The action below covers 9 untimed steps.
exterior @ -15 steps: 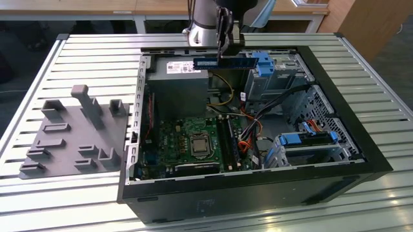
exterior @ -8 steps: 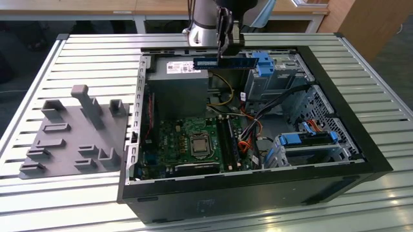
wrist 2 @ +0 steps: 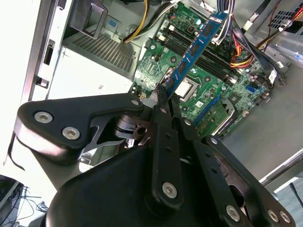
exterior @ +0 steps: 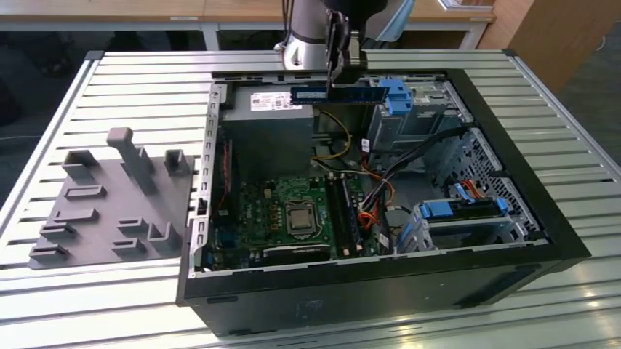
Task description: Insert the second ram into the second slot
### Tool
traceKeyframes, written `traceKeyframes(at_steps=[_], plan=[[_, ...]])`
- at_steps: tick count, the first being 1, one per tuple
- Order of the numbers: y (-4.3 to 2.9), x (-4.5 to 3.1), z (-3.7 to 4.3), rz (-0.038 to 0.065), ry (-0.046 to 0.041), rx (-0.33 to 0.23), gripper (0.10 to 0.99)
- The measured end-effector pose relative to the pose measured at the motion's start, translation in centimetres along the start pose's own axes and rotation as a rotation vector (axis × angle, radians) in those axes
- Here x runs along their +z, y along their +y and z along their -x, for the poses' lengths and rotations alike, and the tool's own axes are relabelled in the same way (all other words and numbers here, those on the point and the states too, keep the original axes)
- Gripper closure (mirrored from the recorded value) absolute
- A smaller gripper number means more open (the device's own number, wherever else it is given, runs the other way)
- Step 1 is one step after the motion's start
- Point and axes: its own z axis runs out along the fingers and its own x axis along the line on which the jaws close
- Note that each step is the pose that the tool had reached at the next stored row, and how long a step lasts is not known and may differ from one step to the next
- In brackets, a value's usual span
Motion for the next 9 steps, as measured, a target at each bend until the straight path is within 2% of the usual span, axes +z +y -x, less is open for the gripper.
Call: traceKeyframes(at_steps=[9], plan=[[0.0, 0.0, 0.0, 0.0, -0.0003, 0.008, 0.945]])
